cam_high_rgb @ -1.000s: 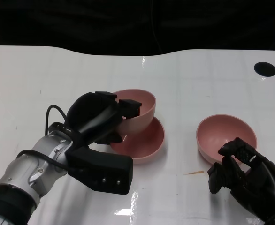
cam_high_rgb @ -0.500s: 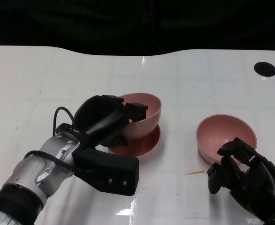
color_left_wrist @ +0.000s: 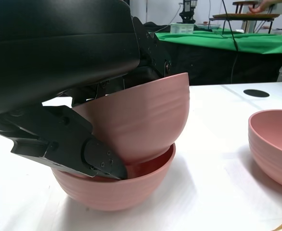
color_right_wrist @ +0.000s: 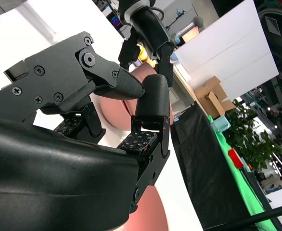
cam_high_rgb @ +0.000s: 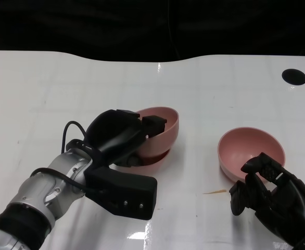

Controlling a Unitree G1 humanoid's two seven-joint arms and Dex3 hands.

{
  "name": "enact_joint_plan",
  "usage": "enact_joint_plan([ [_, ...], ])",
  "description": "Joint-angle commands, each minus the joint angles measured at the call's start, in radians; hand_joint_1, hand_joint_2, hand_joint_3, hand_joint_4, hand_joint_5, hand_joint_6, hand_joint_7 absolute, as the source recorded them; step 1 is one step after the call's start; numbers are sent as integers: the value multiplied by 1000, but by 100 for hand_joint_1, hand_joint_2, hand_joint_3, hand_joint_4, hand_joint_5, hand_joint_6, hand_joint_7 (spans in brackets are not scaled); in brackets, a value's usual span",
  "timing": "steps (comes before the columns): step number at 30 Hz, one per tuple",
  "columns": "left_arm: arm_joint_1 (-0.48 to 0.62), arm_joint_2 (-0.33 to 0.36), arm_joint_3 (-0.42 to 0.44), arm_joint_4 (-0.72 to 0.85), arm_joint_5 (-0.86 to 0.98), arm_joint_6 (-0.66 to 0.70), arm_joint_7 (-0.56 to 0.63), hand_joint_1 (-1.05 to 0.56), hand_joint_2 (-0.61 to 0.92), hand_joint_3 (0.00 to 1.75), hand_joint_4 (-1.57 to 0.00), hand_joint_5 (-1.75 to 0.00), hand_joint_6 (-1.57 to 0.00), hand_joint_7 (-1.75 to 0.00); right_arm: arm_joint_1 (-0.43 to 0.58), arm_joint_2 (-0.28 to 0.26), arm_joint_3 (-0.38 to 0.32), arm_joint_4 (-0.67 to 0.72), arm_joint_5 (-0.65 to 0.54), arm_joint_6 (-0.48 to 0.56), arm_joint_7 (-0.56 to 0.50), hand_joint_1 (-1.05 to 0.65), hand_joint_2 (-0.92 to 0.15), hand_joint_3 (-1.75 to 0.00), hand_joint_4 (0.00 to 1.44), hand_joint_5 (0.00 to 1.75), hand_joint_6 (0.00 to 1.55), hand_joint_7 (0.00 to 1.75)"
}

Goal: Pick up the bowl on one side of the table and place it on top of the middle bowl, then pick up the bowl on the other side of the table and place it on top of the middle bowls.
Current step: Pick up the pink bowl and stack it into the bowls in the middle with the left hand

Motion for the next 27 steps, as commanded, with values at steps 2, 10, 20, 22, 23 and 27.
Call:
enact_joint_plan([
  [2, -15, 9, -8, 18, 10, -7, 36, -4, 92, 5, -67, -175, -50, -175, 4, -9, -10, -6, 11, 0, 6, -7, -57, -97, 89, 167, 89, 130],
  [10, -18, 18, -17, 20, 20, -13, 60, -9, 92, 6, -66, -175, -59, -158, 5, -7, -8, -9, 6, -3, -6, -7, -57, -99, 89, 168, 89, 132],
  [20, 14, 43, -9, -92, 10, 54, -64, -96, 92, 53, -38, -1, -60, -1, 2, -10, -11, 1, 8, -10, 8, -7, -58, -98, 89, 167, 88, 132],
  [22, 18, 48, -15, -107, 18, 59, -68, -100, 92, 56, -28, 0, -52, 0, 2, -10, -10, 2, 2, -20, 9, -7, -58, -97, 89, 167, 88, 132],
  [23, 21, 54, -22, -116, 31, 60, -63, -102, 92, 62, -15, 0, -42, 0, 4, -8, -10, 2, -1, -29, 9, -8, -58, -97, 89, 167, 87, 132],
  [27, 28, 59, -35, -128, 59, 60, -26, -105, 92, 72, -1, 0, -29, 0, 6, -12, -10, 0, -2, -32, 8, -8, -59, -96, 88, 170, 85, 137],
])
